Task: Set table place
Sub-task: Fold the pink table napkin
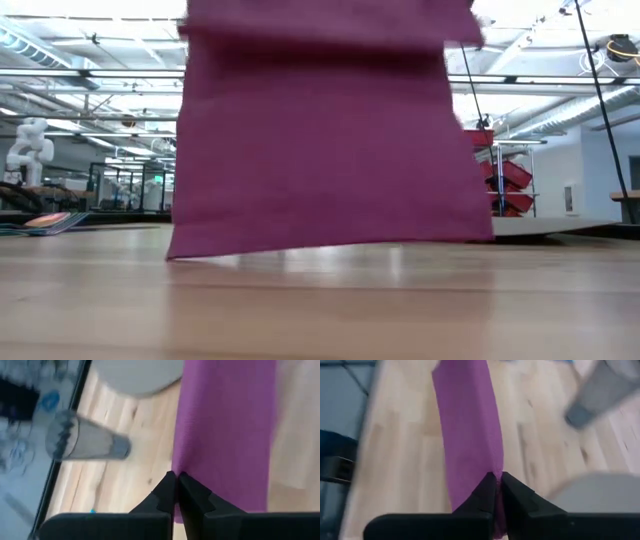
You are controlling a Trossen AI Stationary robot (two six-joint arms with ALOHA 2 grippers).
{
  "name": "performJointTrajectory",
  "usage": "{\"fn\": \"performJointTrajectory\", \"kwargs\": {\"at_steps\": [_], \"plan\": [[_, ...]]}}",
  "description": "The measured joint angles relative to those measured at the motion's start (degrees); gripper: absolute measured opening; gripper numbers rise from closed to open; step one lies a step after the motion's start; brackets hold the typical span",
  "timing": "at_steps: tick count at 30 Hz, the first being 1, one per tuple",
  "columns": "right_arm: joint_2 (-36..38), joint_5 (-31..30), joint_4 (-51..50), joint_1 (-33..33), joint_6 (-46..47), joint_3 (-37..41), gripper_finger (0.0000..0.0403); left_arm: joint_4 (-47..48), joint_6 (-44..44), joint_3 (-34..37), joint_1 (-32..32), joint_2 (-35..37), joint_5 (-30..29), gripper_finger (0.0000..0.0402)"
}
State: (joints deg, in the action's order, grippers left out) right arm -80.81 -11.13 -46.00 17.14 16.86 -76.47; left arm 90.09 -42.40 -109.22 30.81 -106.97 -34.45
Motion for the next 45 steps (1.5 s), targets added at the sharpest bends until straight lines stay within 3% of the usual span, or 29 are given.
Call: {"fn": "performJointTrajectory", "kwargs": {"at_steps": [4, 12, 19, 31, 45], "plan": [[-3.2, 3.8, -2.8, -5.6, -3.3, 0.0, 0.0, 0.0, 4.6, 1.4, -5.1, -4.3, 3.8, 0.0], [-7.3, 3.2, -3.8, -9.9, -11.2, 0.1, 0.0, 0.7, 8.3, 1.9, -9.1, -9.6, 3.0, 0.0], [-7.2, 1.9, -2.7, -10.8, -16.1, 2.6, 0.0, -0.1, 8.3, 1.9, -9.4, -11.2, 0.4, 0.0], [-7.2, 0.7, 11.2, -10.7, -22.4, 18.4, 0.0, -2.2, 9.8, 1.8, -9.4, -17.4, -3.2, 0.0], [-7.2, 0.4, 14.8, -9.3, -25.6, 20.9, 0.0, -4.4, 10.2, 1.8, -8.4, -18.5, -2.8, 0.0]]}}
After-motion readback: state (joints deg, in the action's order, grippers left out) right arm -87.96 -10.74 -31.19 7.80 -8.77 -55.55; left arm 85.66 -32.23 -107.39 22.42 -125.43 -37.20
